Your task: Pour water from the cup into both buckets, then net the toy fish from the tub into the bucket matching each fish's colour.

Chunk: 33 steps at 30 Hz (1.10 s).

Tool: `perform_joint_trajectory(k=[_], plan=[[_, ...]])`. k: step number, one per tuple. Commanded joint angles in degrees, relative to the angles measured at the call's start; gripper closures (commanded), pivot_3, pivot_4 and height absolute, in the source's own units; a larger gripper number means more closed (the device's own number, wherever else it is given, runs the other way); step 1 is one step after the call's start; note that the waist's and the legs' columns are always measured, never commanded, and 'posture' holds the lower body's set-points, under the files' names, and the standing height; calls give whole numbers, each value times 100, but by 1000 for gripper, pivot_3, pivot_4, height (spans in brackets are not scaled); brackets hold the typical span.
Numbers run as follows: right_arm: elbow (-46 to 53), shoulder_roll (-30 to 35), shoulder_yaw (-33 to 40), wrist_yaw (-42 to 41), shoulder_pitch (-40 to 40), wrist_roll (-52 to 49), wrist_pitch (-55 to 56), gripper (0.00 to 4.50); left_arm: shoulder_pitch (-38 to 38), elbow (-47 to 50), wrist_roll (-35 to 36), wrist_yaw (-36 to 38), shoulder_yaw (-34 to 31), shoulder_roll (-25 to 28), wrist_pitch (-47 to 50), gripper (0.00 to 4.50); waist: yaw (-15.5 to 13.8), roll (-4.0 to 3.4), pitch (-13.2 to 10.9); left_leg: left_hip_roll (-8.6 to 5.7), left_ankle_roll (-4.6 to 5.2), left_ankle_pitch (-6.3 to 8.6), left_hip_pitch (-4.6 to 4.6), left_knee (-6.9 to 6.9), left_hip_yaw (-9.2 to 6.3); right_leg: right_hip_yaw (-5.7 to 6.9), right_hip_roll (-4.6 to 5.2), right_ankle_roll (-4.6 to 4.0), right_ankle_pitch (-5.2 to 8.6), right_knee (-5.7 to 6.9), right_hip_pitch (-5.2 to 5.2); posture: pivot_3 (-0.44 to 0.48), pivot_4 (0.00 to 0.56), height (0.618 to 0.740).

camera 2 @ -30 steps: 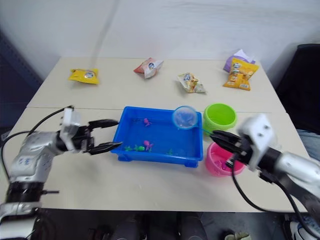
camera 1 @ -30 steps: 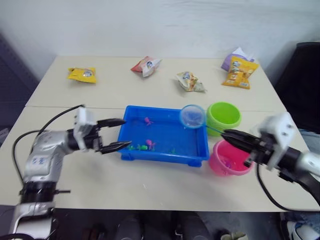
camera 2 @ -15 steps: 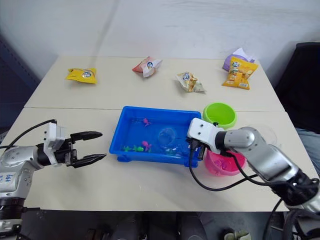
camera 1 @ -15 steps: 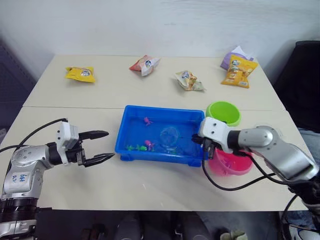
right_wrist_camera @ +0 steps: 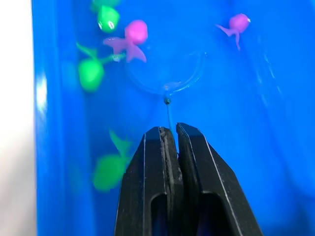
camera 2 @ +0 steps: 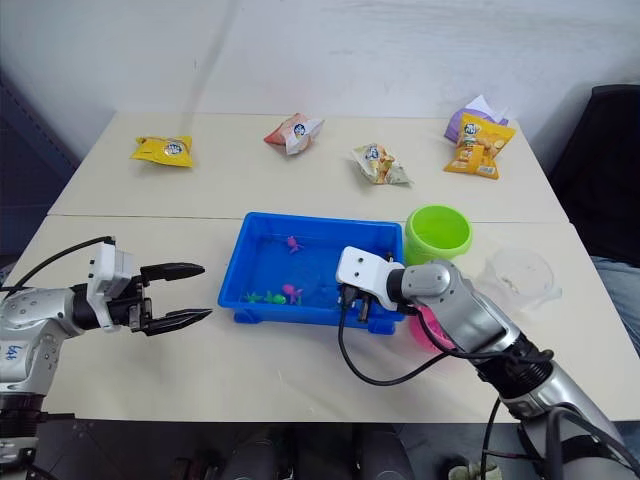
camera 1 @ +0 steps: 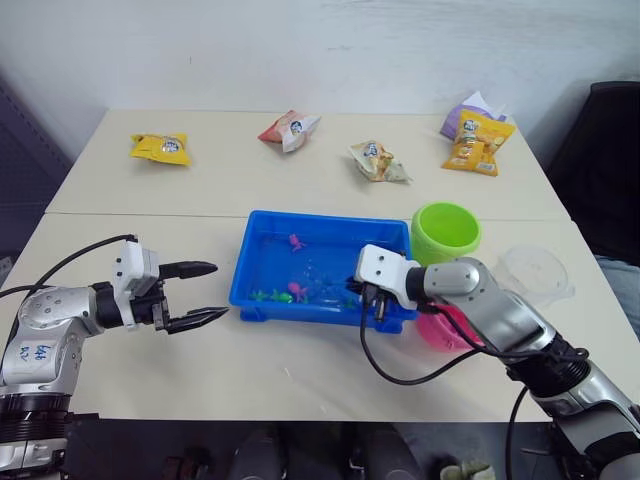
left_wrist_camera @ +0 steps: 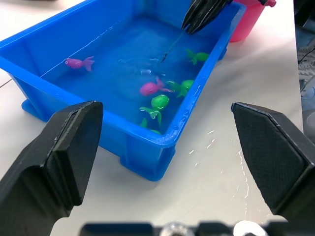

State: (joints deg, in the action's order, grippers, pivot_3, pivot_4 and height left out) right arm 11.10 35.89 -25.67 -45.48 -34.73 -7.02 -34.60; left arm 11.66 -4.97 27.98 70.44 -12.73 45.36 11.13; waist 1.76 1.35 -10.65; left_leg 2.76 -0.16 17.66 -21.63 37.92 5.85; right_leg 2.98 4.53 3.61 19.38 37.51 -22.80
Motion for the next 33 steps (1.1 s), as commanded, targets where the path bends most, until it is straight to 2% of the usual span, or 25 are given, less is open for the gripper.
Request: perform_joint_trajectory(k=[1, 7, 11, 16, 28, 33], plan=[[321, -78, 473, -44, -44, -269, -377, 4500, 56, 188, 16, -40, -44, 73, 23, 22, 0, 0, 0, 0, 0, 0, 0, 0, 0, 0, 0, 0, 0, 0, 0, 0, 150, 740], [796, -229, 1250, -100, 55, -1126, -1430, 4500, 57, 173, 9, -55, -33, 63, 6, 22, 6, 0, 0, 2, 4, 3, 0, -2, -1, 0, 0, 0, 0, 0, 0, 0, 150, 740], [1126, 65, 1433, -268, 243, -1326, -1624, 4500, 73, 58, -14, -21, -27, 43, -71, 22, -1, 0, 0, 1, 10, 7, 0, -2, -2, 0, 1, 0, 0, -2, 0, 0, 150, 740], [1049, 507, 1055, -264, 322, -672, -843, 4500, 92, -28, -52, 13, 7, 1, -192, 22, -1, 0, 0, -1, 14, 10, 0, -4, -1, -1, 2, 0, 0, -5, 0, 0, 150, 740], [374, 463, -64, -653, -53, 474, 396, 4500, 42, -312, -248, 173, 41, 47, -551, 22, 25, 0, 0, 0, 10, 8, 1, -6, 1, 0, -1, 0, 0, -4, -1, 0, 150, 740], [186, 286, -179, -880, -164, 606, 554, 4500, -4, -341, -245, 189, 7, 52, -602, 22, 21, 0, 0, 0, 8, 7, 1, -6, 1, 0, -1, 0, 0, -4, -1, 0, 150, 740]])
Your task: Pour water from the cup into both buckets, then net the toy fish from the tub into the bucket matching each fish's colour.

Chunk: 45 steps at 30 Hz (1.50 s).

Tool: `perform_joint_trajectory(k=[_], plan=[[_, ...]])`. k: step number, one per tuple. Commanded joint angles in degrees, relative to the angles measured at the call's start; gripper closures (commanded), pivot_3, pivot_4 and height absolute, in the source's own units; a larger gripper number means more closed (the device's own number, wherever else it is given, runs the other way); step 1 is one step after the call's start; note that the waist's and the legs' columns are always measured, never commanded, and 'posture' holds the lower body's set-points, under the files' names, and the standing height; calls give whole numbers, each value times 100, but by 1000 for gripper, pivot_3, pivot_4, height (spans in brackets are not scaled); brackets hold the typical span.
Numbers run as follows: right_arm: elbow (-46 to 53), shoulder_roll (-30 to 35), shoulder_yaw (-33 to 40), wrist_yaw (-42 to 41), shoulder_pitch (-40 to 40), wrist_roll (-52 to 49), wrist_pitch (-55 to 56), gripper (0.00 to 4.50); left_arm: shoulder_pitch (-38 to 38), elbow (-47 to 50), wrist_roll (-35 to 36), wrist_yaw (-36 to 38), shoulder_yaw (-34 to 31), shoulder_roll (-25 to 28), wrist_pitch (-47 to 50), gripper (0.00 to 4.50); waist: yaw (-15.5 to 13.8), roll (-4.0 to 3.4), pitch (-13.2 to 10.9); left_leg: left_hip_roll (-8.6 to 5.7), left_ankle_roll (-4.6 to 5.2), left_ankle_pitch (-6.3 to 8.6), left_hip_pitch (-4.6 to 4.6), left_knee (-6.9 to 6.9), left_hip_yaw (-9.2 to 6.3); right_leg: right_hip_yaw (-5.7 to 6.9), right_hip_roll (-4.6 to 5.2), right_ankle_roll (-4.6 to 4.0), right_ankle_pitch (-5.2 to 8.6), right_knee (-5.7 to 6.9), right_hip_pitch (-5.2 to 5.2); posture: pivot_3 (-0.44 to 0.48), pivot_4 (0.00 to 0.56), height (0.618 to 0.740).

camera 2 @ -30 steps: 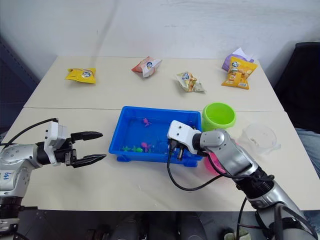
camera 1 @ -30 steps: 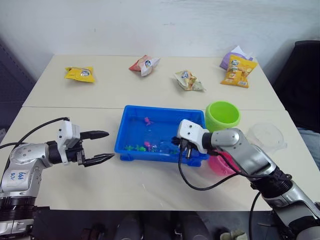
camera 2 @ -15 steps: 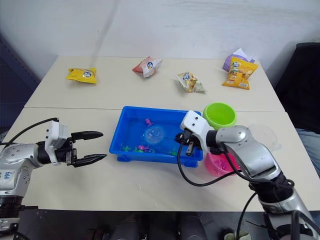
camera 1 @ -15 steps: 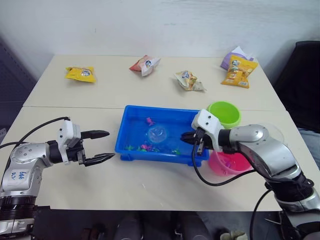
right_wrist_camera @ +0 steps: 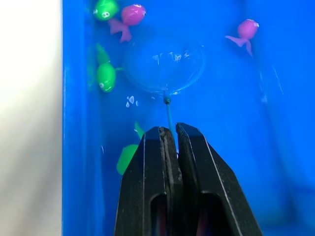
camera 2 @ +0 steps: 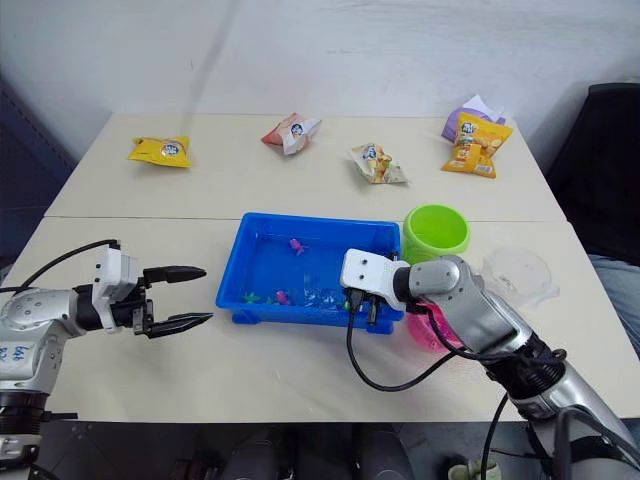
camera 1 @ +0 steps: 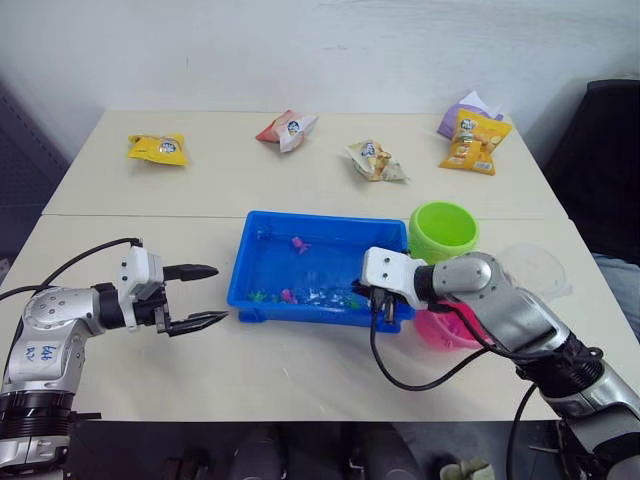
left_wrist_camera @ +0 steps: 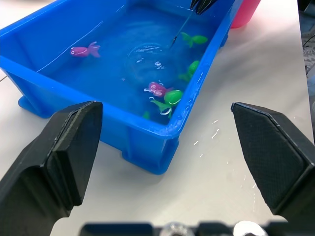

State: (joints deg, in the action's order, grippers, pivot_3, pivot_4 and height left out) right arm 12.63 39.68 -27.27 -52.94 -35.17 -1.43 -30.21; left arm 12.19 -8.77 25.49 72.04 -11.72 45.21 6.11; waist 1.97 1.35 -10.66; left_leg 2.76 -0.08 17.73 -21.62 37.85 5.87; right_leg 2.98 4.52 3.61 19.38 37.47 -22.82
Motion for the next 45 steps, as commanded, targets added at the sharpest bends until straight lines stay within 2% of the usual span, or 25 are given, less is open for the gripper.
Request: perform_joint_trajectory(k=[1, 12, 20, 32, 45], plan=[[12, -114, -36, -177, -143, 92, 149, 4500, -67, 37, 5, 31, -101, 70, -107, 22, 2, 0, 0, 0, 0, 0, 0, 0, 0, 0, 0, 0, 0, 0, 0, 0, 150, 740], [-24, -504, 249, -309, -131, -67, -90, 4500, -220, 248, 98, -53, -159, 65, -24, 22, -3, 0, 0, 0, 0, 0, 0, 0, -2, 1, 2, 0, 0, 1, 0, 0, 150, 740], [-294, -317, 407, -21, -260, 435, 637, 4500, -398, 536, 161, -180, -275, 39, 30, 22, 8, -1, -1, 1, -2, 0, 0, 0, -2, 0, 2, 0, 0, 1, 0, 0, 150, 740], [-148, -356, 91, -156, -140, 985, 768, 4500, -806, 667, 194, -177, -437, 74, -68, 22, 34, -2, -1, 1, -3, 0, 0, -2, -2, 1, 2, -1, 0, 0, 0, 0, 150, 740], [-105, -1006, -234, -660, -327, 843, 349, 4500, -998, 687, 221, -187, -631, 191, 5, 22, 109, -2, -1, 0, -2, 0, 1, -11, -5, 3, 4, -2, 1, -3, 0, 0, 150, 740]])
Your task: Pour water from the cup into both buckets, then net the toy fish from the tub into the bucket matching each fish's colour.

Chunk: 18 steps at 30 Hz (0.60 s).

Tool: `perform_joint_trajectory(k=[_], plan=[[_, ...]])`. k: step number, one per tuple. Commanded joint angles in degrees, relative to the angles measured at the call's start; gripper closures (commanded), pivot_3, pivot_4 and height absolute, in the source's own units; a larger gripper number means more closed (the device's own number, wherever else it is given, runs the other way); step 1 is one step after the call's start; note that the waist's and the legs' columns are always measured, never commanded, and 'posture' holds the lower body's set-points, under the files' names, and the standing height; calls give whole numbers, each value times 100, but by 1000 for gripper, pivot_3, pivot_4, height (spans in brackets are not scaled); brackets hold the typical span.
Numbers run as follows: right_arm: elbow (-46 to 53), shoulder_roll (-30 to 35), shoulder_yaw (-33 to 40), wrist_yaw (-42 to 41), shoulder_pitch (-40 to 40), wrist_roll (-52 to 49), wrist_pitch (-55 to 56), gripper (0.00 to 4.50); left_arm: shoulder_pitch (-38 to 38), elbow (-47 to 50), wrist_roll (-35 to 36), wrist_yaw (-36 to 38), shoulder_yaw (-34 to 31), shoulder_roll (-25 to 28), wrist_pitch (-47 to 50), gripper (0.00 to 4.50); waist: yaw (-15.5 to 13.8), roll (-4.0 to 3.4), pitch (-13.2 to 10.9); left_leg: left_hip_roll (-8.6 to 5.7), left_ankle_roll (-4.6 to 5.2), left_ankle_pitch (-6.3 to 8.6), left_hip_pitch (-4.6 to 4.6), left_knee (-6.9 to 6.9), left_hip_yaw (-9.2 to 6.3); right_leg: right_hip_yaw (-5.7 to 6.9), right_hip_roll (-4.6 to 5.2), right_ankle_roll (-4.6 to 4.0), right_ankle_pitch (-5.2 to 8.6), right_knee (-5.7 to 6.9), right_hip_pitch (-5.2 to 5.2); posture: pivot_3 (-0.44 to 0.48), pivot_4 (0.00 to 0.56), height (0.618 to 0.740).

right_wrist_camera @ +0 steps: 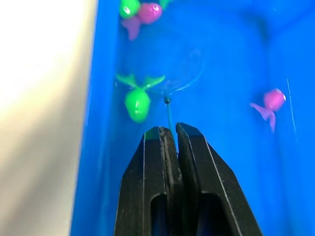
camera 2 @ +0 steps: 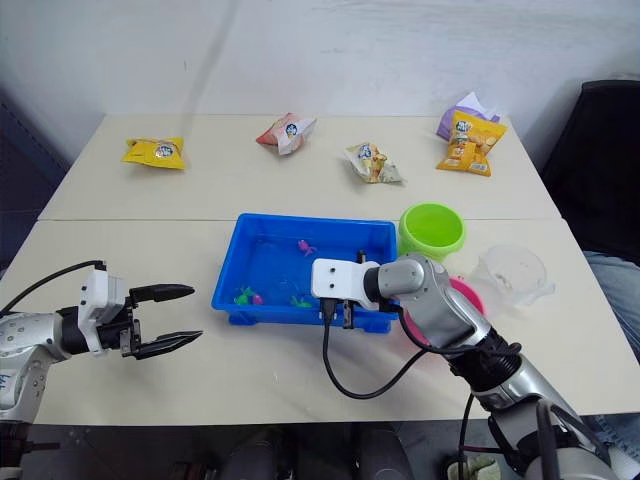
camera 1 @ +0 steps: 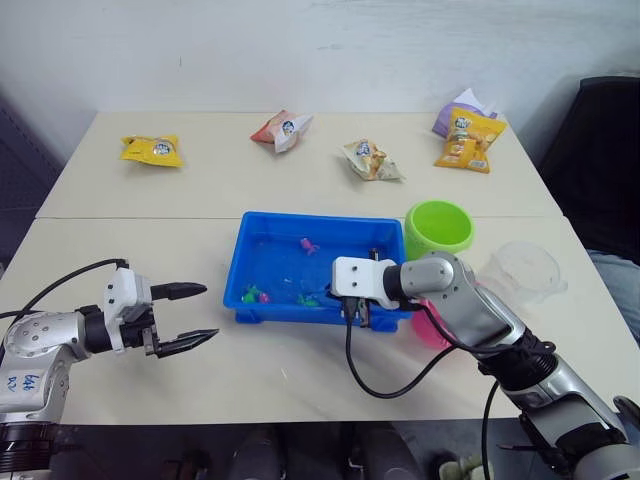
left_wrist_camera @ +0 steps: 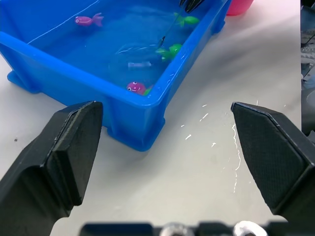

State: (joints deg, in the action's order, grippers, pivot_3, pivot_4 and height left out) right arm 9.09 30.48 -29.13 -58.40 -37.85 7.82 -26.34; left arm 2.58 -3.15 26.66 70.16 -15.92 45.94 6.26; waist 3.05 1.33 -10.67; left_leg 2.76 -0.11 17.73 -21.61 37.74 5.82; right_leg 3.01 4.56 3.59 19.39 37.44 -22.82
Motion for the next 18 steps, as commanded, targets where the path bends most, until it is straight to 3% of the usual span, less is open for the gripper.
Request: perform_joint_trajectory(k=[1, 10, 18], plan=[[261, -108, -49, -140, -45, -102, -87, 4500, -40, 121, 102, -1, -217, 121, -11, 22, 2, 0, 0, 0, 0, 0, 0, 0, 0, 0, 0, 0, 0, 0, 0, 0, 150, 740], [280, -436, 134, -134, 39, -486, -533, 4500, 29, 71, 88, -1, -227, 123, 45, 22, 15, 0, 0, 1, -1, 0, 1, -6, -1, 1, 0, 0, 0, -1, 0, 0, 150, 740], [452, -312, 242, -102, 169, -615, -617, 4500, 92, 29, 54, -13, -183, 83, 57, 22, 13, 0, 0, 0, -3, -1, 1, -16, -1, 2, 0, -1, 1, -5, -2, 0, 150, 740]])
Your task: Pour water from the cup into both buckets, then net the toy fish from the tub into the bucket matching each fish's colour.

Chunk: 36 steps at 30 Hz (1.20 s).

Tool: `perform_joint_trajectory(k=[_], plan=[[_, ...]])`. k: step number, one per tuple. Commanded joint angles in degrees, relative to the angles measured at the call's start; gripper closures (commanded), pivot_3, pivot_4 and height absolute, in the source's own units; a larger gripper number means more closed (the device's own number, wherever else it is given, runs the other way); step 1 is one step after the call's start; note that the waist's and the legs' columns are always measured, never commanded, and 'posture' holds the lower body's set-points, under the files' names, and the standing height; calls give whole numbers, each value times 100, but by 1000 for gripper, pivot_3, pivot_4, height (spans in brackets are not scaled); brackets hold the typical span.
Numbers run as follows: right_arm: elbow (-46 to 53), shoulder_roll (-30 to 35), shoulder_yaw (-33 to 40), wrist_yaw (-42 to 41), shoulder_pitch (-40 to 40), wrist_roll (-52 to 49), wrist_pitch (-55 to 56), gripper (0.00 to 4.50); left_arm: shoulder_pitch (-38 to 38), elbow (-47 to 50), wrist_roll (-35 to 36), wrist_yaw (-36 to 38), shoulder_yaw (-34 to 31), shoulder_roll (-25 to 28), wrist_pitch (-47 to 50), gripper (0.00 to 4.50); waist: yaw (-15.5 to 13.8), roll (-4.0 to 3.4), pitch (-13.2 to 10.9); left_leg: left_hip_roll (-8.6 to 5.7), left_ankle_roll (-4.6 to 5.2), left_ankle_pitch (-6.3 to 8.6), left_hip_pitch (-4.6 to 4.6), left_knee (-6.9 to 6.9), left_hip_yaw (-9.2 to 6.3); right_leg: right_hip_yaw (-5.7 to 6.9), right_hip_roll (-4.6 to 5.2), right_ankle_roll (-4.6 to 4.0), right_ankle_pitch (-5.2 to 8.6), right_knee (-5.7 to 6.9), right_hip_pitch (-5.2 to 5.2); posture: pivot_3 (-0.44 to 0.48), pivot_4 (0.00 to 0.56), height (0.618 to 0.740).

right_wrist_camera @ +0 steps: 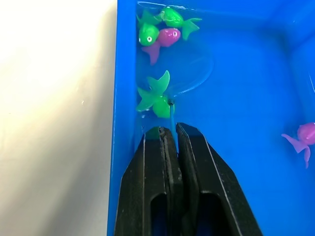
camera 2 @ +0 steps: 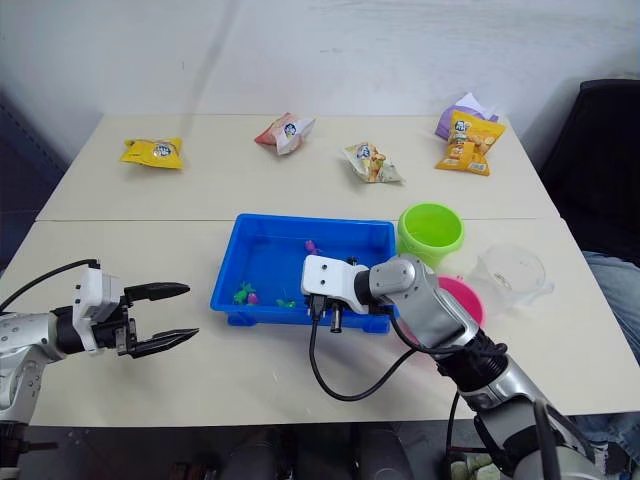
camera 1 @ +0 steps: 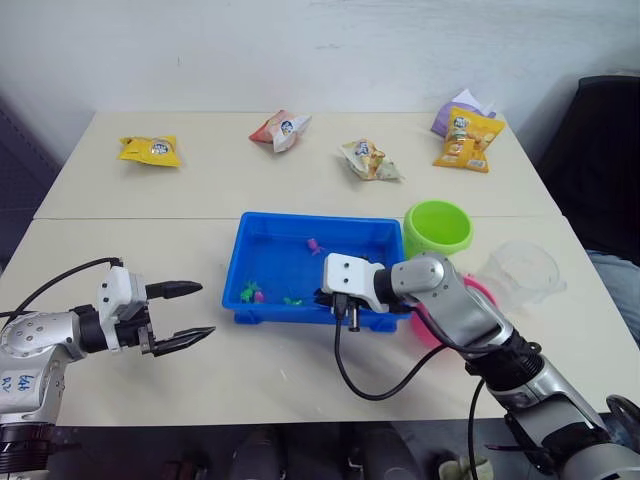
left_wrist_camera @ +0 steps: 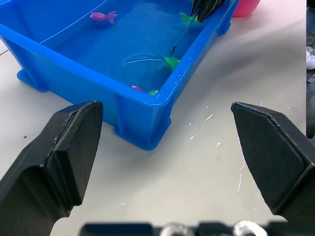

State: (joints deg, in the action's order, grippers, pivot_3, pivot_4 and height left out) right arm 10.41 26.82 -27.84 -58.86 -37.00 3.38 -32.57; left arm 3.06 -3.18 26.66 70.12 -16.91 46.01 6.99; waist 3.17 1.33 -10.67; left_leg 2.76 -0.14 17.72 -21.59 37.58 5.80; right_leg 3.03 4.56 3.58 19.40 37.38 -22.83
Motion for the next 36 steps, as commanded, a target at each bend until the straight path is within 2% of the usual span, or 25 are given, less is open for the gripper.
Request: perform_joint_trajectory(k=[1, 17, 29, 36], plan=[[323, 60, 123, -42, 95, -177, 2, 4500, 53, 20, 53, -8, -78, 67, -19, 22, 4, 0, 0, -1, 0, 0, 0, -2, 0, 0, 0, 0, 0, -1, 0, 0, 150, 740], [226, 113, 476, 137, 147, -464, 47, 4500, 115, -20, 5, -28, -16, 24, -61, 22, 2, 0, 0, -1, -1, -1, 2, -15, 2, 0, -1, -1, 1, -3, -6, 0, 150, 740], [398, 522, 1172, 100, 430, -1000, -61, 4500, 152, 10, 29, -38, -17, 25, -84, 22, -3, 0, 0, -1, -2, -1, 2, -19, 2, 0, -1, -1, 1, -4, -6, 0, 150, 740], [956, 983, 1997, 55, 893, -1593, -101, 4500, 491, 73, 120, 105, 166, -56, -103, 22, -29, 0, 0, -3, -1, -2, 2, -20, 2, 0, 0, -1, 1, -5, -6, 0, 150, 740]])
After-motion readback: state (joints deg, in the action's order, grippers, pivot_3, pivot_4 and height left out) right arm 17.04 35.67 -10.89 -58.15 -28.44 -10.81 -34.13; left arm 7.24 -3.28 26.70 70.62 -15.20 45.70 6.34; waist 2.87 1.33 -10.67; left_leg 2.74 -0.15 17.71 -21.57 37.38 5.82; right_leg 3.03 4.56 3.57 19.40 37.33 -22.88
